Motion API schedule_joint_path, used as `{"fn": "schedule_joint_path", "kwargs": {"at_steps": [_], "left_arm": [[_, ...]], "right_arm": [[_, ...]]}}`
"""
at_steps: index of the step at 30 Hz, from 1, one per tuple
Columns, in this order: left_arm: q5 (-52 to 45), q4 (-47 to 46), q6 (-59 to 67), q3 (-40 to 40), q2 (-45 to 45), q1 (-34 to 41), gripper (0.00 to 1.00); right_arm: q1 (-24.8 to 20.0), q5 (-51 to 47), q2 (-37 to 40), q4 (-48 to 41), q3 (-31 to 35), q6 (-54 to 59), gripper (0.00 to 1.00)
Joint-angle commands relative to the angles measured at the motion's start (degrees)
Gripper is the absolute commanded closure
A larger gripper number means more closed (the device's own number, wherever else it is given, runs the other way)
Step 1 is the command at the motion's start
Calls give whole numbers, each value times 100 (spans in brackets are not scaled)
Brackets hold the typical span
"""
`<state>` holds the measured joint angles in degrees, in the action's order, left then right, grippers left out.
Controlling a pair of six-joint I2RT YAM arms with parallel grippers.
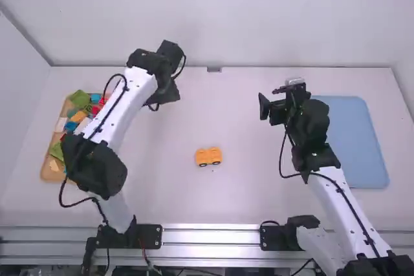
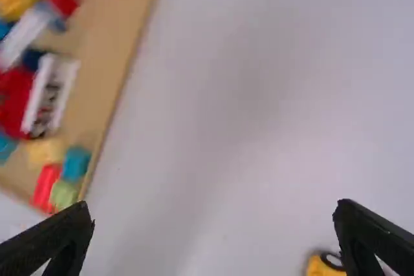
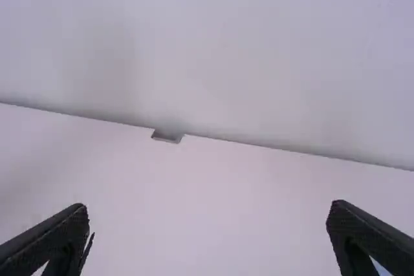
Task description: Assemble lego blocks to make yellow taxi
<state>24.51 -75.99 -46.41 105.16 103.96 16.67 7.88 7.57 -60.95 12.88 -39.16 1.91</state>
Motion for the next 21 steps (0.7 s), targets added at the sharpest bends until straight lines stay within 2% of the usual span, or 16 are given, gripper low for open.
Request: {"fn": "schedule_joint_path", "kwargs": {"at_steps": [1, 2, 4, 12, 21], "left_arm": [[964, -448, -2542, 116, -437, -74, 1], [1003, -776, -3191, 116, -549, -160, 1], [944, -901, -3379, 116, -634, -273, 1], [507, -817, -3257, -2, -723, -1187, 1], [133, -682, -3488, -459, -723, -2354, 1]], "right_arm": [[-68, 11, -13, 7, -229, 0, 2], [-101, 13, -13, -11, -229, 0, 2], [-125, 13, -13, -11, -229, -2, 2], [-28, 11, -13, -11, -229, 4, 2], [-157, 11, -13, 2, -229, -2, 2]]}}
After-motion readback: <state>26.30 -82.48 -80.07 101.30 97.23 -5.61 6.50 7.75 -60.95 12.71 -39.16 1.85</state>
